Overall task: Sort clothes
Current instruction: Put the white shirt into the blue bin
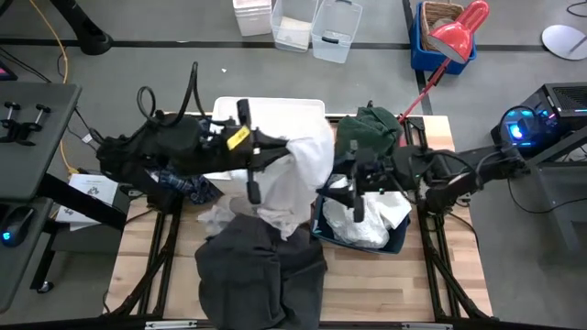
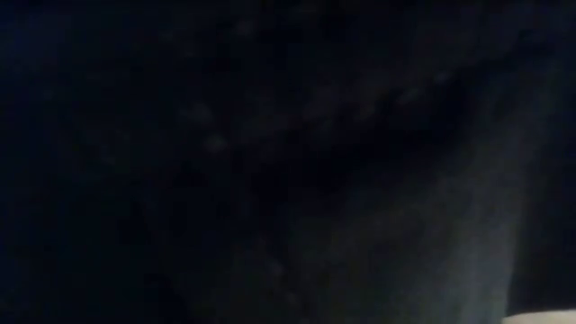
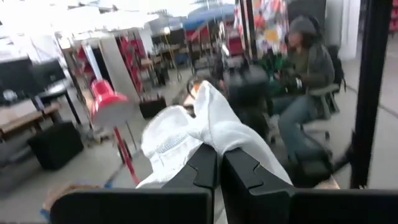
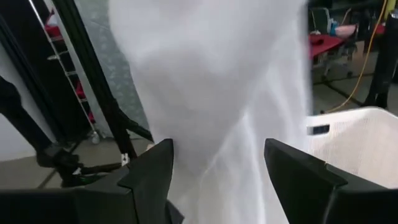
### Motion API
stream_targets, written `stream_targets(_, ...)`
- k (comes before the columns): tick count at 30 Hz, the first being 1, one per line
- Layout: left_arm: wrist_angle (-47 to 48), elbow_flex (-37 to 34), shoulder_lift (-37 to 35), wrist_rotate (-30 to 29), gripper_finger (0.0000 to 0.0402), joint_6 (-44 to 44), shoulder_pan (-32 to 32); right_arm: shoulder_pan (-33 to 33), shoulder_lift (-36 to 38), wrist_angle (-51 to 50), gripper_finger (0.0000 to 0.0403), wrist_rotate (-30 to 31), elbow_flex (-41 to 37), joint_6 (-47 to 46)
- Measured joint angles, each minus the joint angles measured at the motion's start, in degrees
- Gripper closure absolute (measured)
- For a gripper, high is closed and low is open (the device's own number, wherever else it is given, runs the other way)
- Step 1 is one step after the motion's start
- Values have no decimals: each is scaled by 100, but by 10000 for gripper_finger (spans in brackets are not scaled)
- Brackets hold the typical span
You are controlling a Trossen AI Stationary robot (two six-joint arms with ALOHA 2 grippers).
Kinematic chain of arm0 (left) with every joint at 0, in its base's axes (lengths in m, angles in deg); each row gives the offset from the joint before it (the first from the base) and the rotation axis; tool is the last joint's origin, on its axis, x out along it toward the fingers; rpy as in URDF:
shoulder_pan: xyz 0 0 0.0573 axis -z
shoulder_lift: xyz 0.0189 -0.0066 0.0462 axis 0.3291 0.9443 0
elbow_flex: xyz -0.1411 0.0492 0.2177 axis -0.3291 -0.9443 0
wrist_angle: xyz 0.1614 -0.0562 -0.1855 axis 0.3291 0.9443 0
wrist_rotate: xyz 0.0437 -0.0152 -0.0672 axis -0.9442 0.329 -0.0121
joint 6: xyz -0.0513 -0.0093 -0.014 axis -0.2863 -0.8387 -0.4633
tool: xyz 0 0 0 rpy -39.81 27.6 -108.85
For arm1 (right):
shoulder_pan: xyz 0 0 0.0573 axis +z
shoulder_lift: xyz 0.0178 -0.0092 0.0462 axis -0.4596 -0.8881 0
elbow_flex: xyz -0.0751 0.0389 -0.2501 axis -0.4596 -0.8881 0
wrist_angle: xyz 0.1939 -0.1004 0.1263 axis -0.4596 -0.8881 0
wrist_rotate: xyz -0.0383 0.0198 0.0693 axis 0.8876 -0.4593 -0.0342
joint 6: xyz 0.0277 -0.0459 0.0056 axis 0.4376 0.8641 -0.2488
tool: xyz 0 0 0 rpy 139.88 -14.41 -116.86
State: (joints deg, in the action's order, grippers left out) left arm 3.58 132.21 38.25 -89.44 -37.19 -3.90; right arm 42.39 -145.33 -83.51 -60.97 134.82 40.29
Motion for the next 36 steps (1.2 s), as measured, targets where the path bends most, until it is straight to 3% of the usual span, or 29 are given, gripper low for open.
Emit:
stream_targets(7,-727,602,516,574,401,147,-193,0,-487,909,155,416,0,529)
stream_targets(15,-1240,822,863,1173,401,149,-221,-30,-900,1695,165,845,0,658)
stream_targets(18,-1244,832,865,1180,401,141,-219,-42,-974,1737,235,1090,0,452)
stream_targets(21,-1266,832,862,1169,393,135,-200,-39,-954,1820,366,1079,0,408)
stream_targets(25,-1189,834,720,734,364,6,-104,-23,-703,1474,392,1085,62,289)
stream_targets(30,-762,843,185,-118,307,241,108,255,-47,387,397,1402,522,419)
stream_targets(33,-547,843,-162,-803,268,291,295,572,313,-537,398,2072,1005,641)
stream_targets(36,-305,848,-451,-1129,234,243,452,962,593,-1222,398,2884,1556,909)
